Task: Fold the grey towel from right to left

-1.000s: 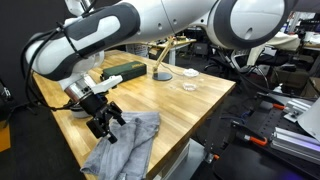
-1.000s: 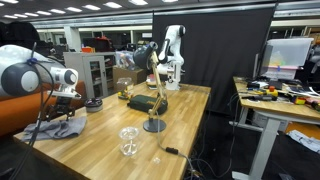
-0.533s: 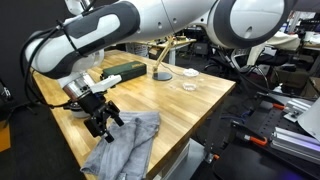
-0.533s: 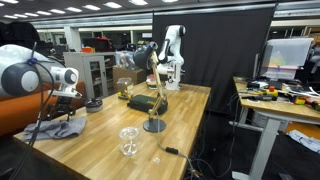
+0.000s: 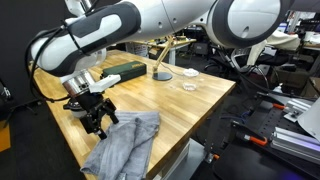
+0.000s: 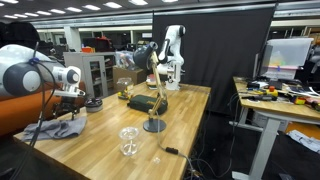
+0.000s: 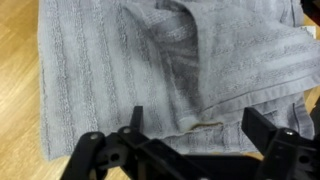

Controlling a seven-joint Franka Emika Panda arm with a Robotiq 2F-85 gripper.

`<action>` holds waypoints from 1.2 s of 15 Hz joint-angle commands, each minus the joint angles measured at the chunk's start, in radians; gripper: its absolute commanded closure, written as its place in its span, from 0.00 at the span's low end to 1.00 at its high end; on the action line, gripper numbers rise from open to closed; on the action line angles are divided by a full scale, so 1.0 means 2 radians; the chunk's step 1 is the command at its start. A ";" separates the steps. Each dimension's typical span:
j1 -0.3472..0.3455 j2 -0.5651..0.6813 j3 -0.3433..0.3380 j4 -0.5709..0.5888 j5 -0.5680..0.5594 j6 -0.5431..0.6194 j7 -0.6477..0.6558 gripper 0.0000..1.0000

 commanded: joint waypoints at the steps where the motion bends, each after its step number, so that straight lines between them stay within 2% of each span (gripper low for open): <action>1: 0.000 0.000 -0.002 -0.004 0.005 0.014 0.013 0.00; 18: 0.014 -0.002 -0.013 0.008 -0.005 0.004 0.048 0.00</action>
